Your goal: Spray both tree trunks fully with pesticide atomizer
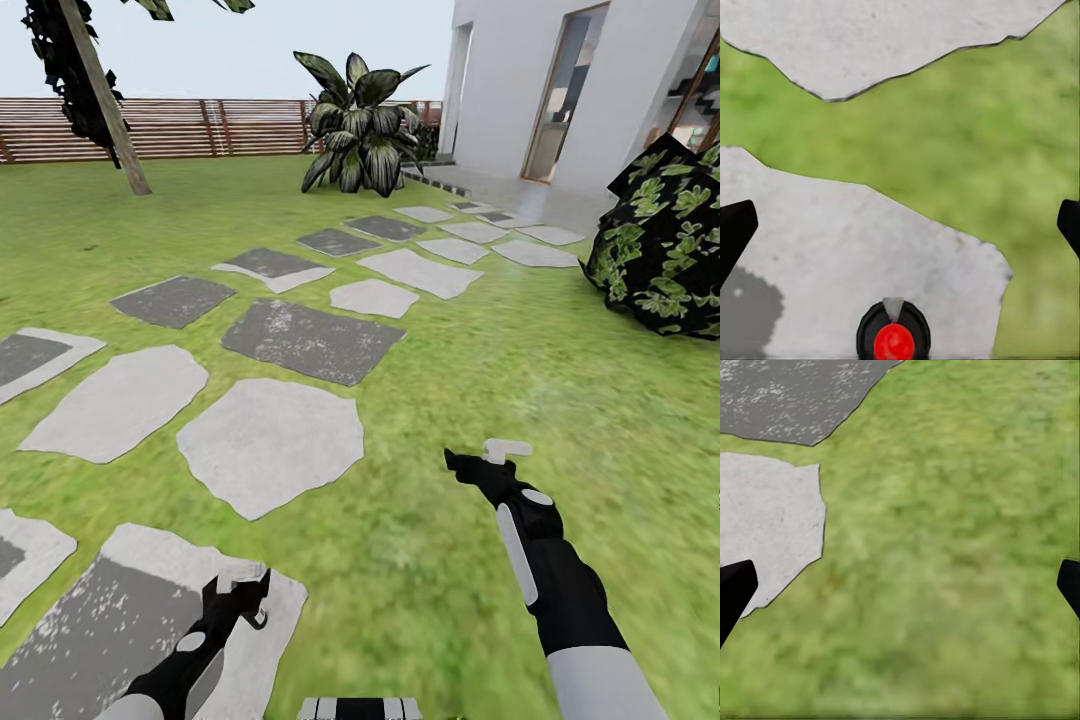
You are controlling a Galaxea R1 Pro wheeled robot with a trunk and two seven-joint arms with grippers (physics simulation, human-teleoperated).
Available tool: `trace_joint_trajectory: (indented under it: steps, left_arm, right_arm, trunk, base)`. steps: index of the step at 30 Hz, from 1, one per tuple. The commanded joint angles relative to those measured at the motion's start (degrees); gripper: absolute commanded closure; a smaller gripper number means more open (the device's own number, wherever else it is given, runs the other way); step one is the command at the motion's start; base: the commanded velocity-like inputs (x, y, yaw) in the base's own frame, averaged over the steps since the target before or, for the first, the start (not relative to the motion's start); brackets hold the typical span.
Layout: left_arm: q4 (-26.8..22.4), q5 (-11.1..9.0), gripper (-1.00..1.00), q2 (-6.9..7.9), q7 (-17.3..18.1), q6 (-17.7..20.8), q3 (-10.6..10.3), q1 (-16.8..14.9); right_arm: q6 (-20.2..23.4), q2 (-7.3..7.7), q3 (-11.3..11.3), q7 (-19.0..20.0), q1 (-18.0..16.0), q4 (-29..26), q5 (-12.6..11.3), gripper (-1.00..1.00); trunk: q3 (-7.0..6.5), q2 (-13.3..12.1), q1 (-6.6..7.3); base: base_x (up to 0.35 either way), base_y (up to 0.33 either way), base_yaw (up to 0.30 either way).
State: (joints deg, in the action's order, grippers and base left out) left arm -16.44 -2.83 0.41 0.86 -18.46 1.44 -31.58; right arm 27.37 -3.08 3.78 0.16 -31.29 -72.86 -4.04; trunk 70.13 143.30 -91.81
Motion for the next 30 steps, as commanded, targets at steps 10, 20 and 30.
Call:
trace_joint_trajectory:
  steps: [10,20,30]
  left_arm:
    - [0.0,0.0,-1.00,0.02,0.0,-0.1,0.0,0.0]
    - [0.0,0.1,-1.00,-0.10,0.0,-0.2,-0.1,0.0]
    - [-0.1,0.0,-1.00,-0.06,0.0,-3.5,0.0,0.0]
  right_arm:
    - [0.0,0.00,0.0,0.0,0.0,0.0,0.0,-1.00]
    - [0.0,0.00,0.0,0.0,0.0,0.0,0.0,-1.00]
    - [0.0,0.00,0.0,0.0,0.0,0.0,0.0,-1.00]
  trunk:
    - [3.12,0.1,-0.25]
    - [6.25,0.3,-0.51]
    - [9.15,0.4,-0.74]
  base:
    - [0.000,0.000,0.000]
    - [0.000,0.000,0.000]
    - [0.000,0.000,0.000]
